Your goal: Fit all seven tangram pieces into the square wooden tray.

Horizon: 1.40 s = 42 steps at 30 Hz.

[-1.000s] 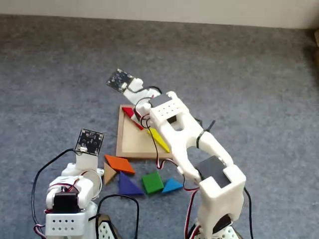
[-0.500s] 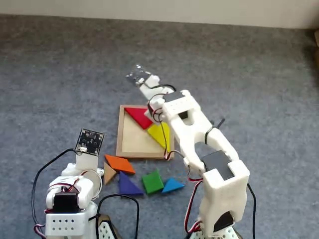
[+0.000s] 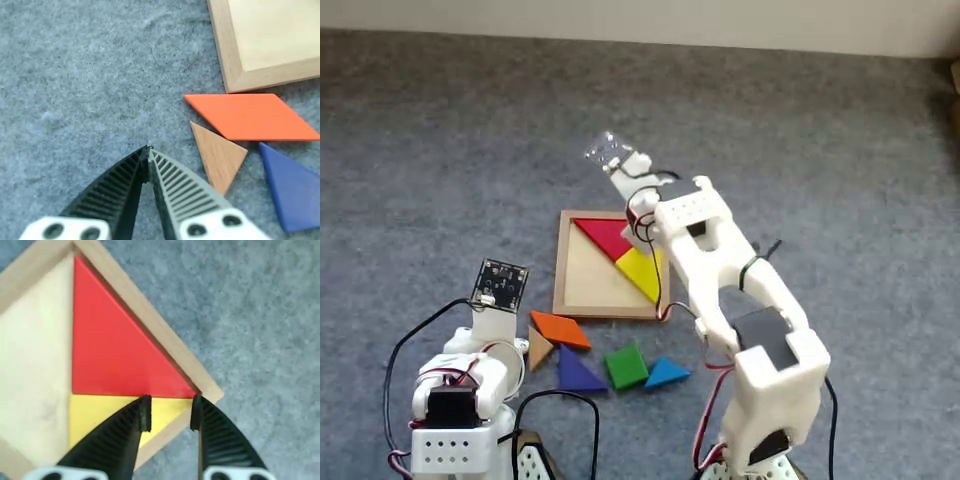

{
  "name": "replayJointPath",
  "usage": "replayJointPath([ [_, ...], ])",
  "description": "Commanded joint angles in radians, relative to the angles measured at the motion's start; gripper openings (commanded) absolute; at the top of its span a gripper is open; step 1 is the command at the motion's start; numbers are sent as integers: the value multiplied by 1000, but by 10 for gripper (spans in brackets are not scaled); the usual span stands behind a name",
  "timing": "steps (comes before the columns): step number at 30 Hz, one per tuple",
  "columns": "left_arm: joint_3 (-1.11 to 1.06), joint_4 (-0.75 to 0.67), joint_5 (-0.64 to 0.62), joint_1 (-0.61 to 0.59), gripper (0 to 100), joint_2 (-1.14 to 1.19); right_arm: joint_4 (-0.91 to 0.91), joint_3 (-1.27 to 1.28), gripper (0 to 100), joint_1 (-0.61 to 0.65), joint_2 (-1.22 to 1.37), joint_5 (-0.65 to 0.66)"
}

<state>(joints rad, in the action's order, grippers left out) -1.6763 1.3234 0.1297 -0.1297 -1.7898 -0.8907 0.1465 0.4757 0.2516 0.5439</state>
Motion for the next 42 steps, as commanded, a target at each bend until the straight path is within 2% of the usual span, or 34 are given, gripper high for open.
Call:
replayJointPath([
  [1,-19,3,-3,-7,7,-24,-41,21,132,-5,-196,-9],
  [5,-19,3,-3,-7,7,-24,-130,148,132,28,-332,-11],
  [7,-19,3,-3,-7,7,-24,-160,237,132,65,-394,-52],
  [9,-19,3,-3,-7,7,-24,-179,315,132,99,-452,-147],
  [15,-19,3,-3,-7,7,-24,-176,464,134,179,-593,-548],
  [19,-19,3,-3,-7,7,-24,-163,513,134,239,-619,-700],
  [26,-19,3,-3,-7,7,-24,-105,657,144,340,-618,-802],
  [33,-19,3,-3,-7,7,-24,-105,671,301,407,-619,-936],
  [42,-19,3,-3,-7,7,-24,-101,691,304,526,-616,-996],
])
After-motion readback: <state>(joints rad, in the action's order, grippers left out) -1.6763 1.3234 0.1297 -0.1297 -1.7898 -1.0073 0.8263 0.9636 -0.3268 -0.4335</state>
